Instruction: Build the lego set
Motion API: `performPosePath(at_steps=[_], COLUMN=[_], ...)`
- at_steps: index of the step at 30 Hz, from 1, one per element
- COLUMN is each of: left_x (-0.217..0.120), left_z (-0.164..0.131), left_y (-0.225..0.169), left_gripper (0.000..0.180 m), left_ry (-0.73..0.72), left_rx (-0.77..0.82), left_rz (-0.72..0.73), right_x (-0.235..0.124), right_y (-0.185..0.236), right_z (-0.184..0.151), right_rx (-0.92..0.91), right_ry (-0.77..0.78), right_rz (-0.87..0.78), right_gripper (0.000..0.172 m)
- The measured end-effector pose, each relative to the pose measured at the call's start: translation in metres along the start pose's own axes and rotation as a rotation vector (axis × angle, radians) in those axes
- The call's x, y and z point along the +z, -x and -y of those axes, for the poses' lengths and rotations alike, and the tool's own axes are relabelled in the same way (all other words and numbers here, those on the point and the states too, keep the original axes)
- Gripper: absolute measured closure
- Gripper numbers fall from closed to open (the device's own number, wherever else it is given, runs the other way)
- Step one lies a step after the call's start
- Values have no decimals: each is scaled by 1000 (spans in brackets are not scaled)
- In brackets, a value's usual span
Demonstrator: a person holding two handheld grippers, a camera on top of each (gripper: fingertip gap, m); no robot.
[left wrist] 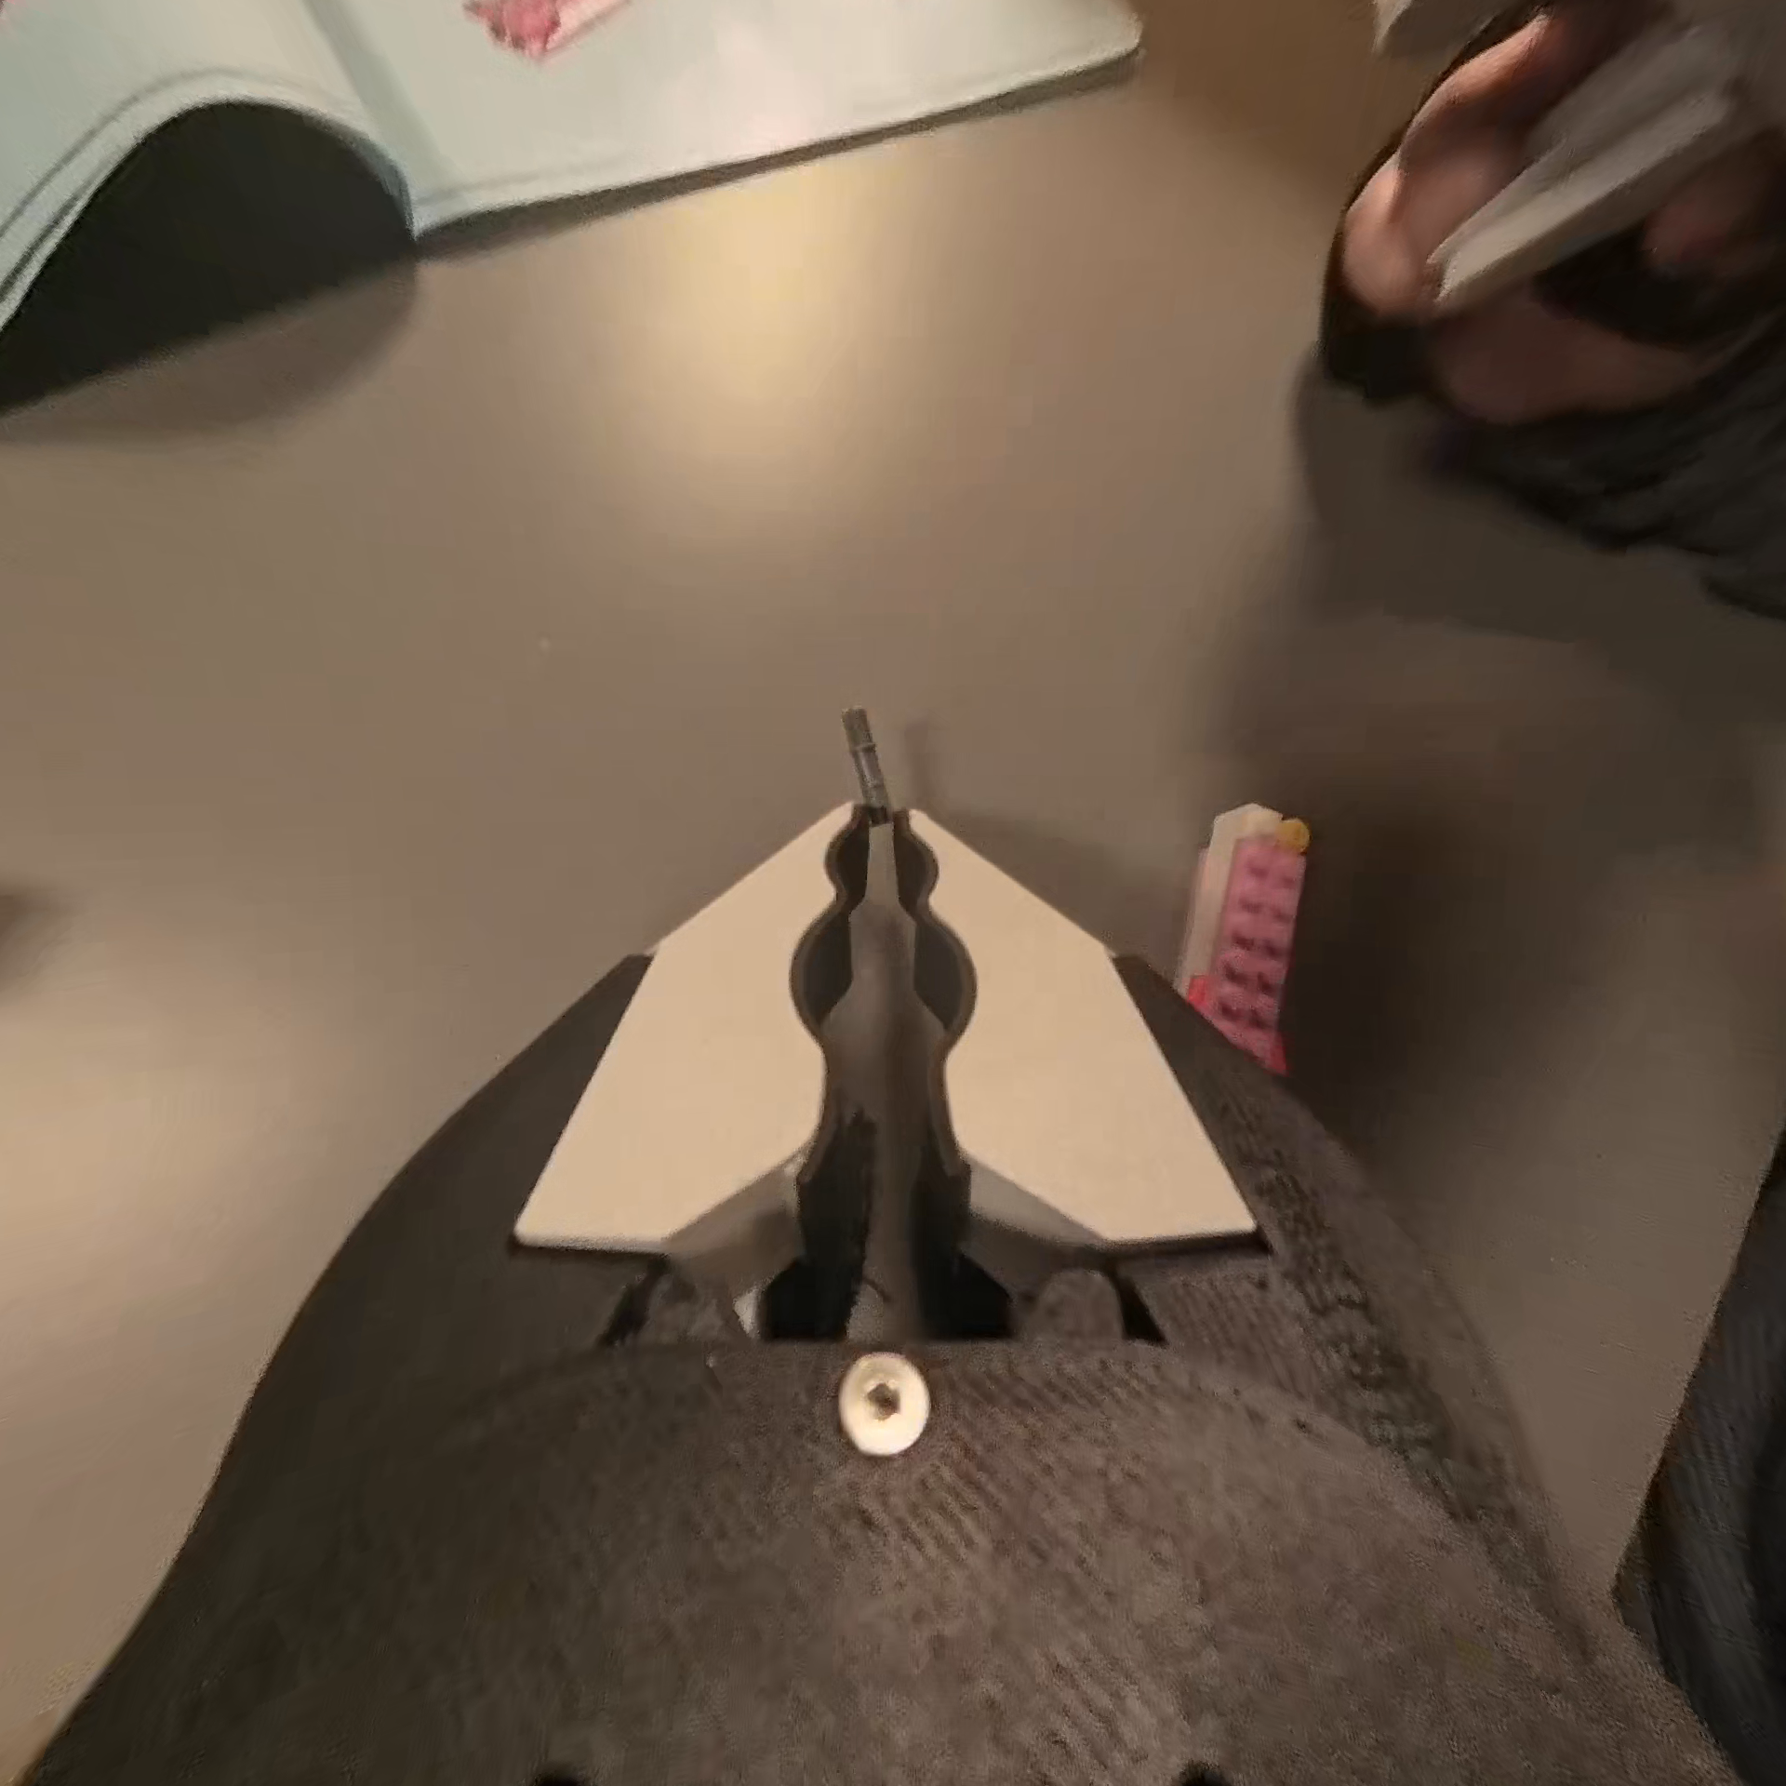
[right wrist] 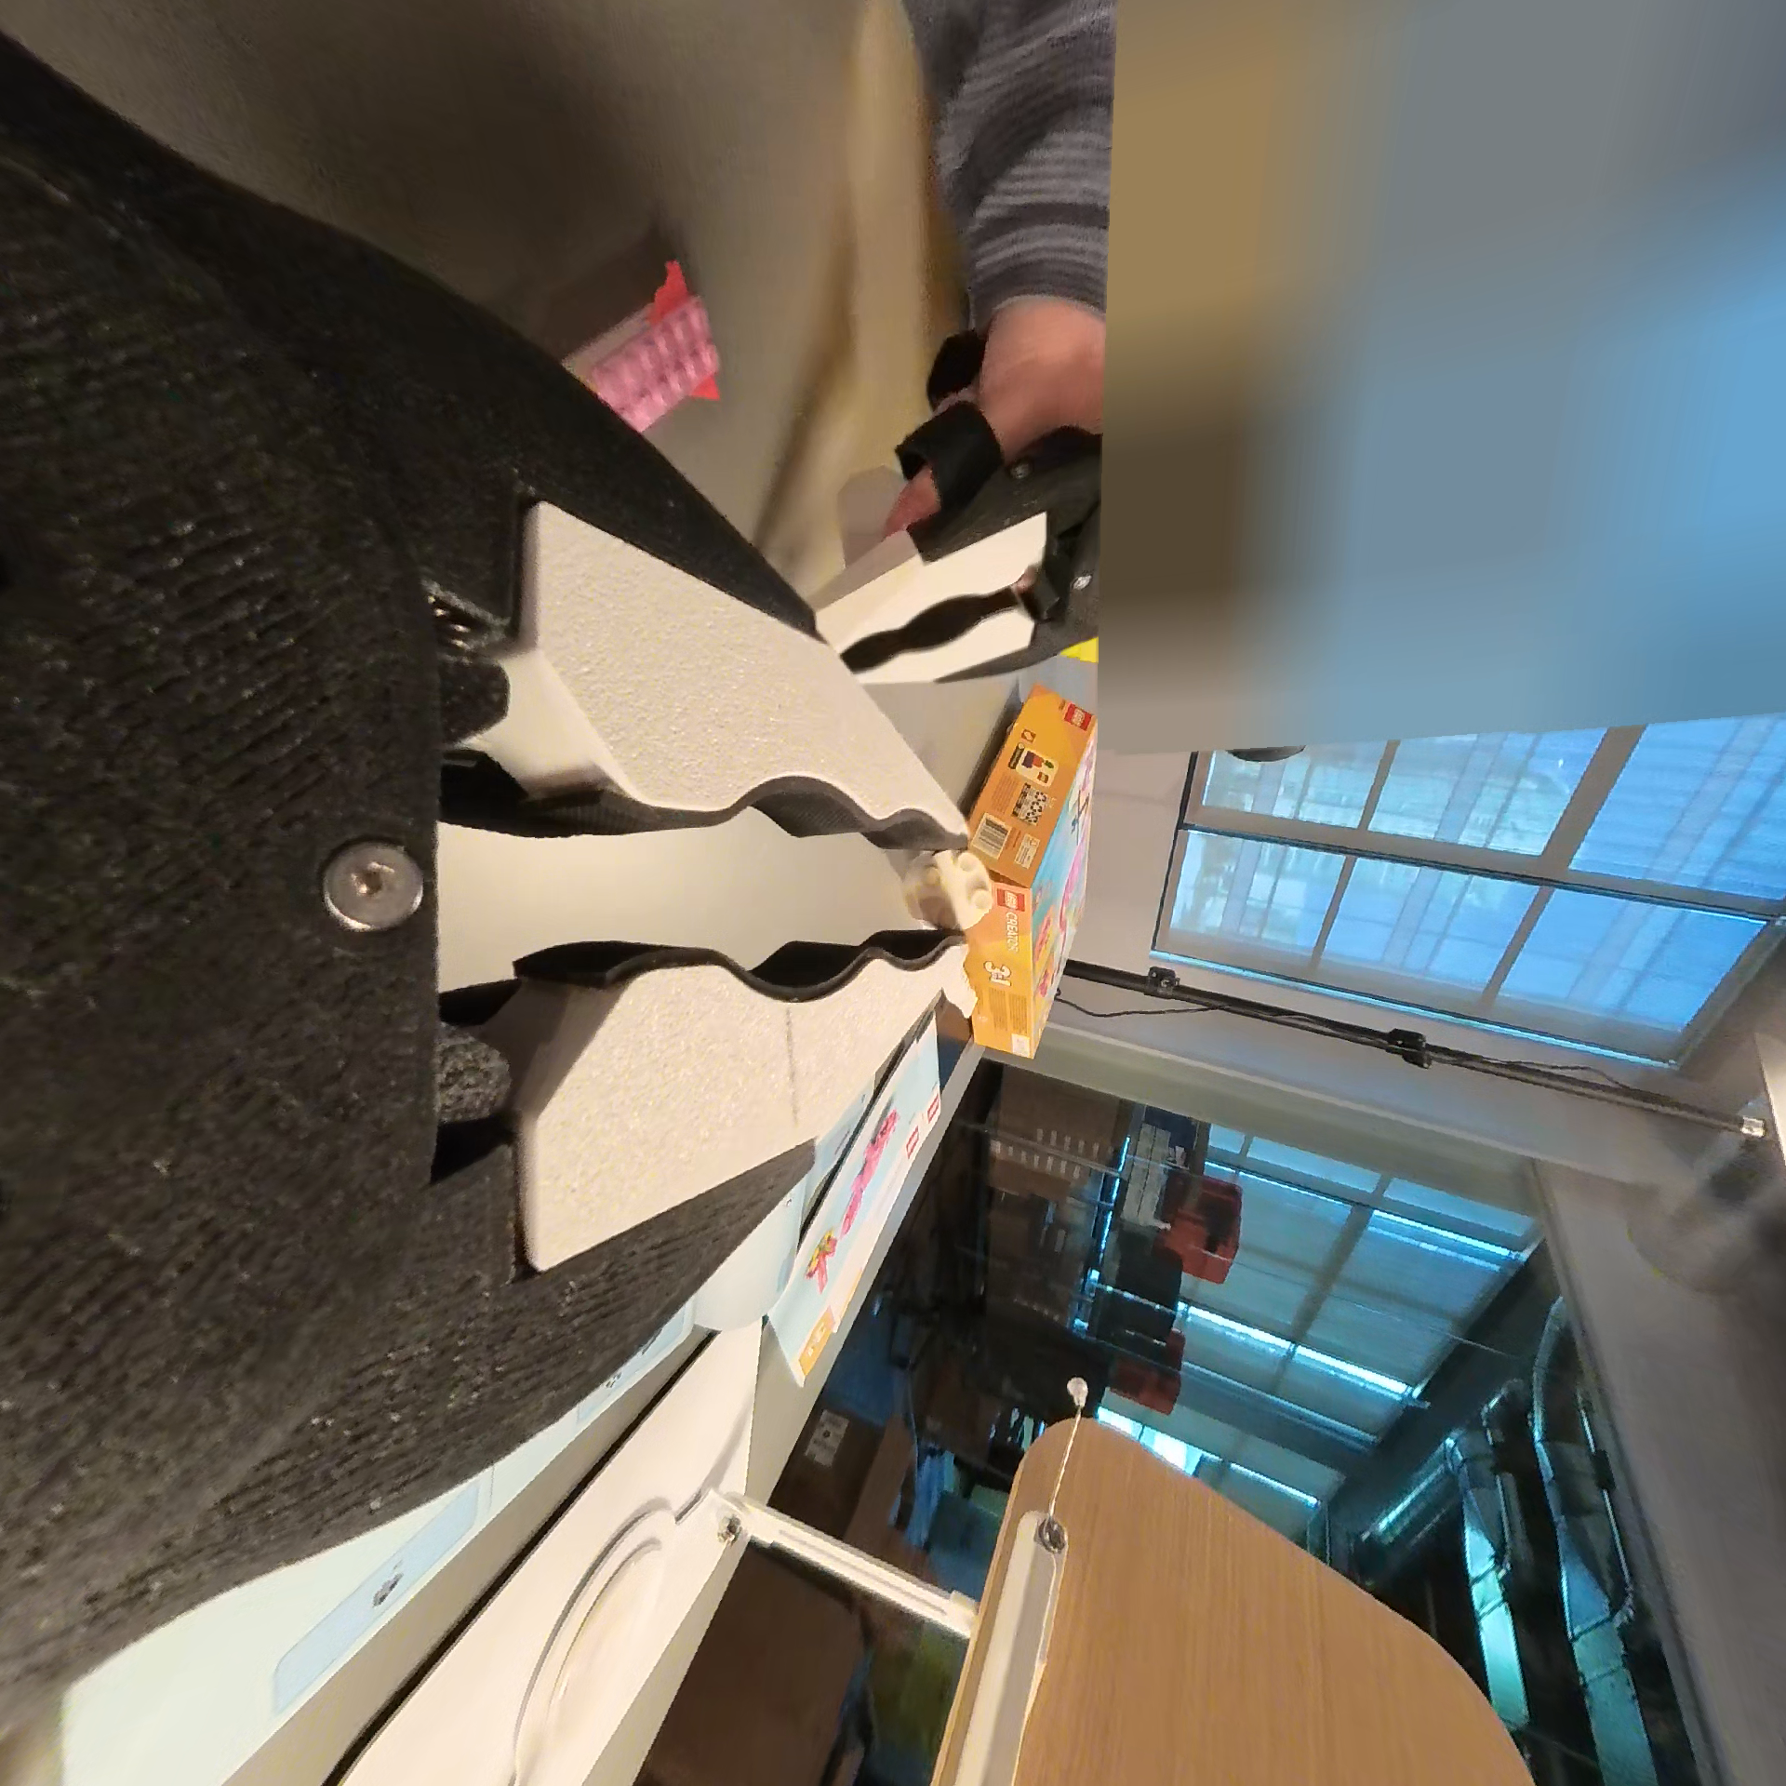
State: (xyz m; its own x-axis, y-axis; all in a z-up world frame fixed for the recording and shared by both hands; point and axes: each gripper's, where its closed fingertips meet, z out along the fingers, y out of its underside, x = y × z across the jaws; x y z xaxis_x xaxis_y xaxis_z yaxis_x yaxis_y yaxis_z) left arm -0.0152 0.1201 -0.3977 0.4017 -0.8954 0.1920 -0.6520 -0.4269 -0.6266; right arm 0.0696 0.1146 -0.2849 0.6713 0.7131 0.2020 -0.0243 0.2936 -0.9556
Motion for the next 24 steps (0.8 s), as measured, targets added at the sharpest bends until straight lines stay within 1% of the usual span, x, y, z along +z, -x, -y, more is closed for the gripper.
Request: performPosePath(at_steps=[4, 6, 8, 10, 13, 17, 19, 21, 22, 24], left_x=[-1, 0, -1, -2, -6, -7, -5, -8, -12, -21], left_z=[-8, -13, -12, -13, -18, -19, -15, -3, 4, 11], left_y=[4, 9, 8, 7, 3, -11, -23, -31, -30, -19], left_gripper=[175, 163, 153, 151, 151, 151, 150, 153, 155, 150], left_ry=[49, 78, 69, 69, 78, 72, 55, -11, -64, -144], left_rx=[-56, -68, -84, -100, -136, -181, -154, -87, -33, 84], left_rz=[38, 73, 70, 59, 6, -113, -192, -235, -238, -190], right_x=[0, 0, 0, 0, 1, 1, 1, 1, 1, 1], right_y=[1, 2, 2, 3, 4, 4, 5, 5, 5, 4], right_z=[0, 0, 0, -1, -1, -1, -2, -2, -2, -1], right_rx=[-9, -11, -13, -15, -14, -14, -16, -16, -14, -10], right_ry=[4, 6, 9, 10, 13, 16, 17, 17, 16, 15], right_rz=[1, 3, 4, 6, 10, 13, 15, 16, 16, 15], right_gripper=[157, 157, 157, 157, 157, 157, 157, 157, 157, 157])
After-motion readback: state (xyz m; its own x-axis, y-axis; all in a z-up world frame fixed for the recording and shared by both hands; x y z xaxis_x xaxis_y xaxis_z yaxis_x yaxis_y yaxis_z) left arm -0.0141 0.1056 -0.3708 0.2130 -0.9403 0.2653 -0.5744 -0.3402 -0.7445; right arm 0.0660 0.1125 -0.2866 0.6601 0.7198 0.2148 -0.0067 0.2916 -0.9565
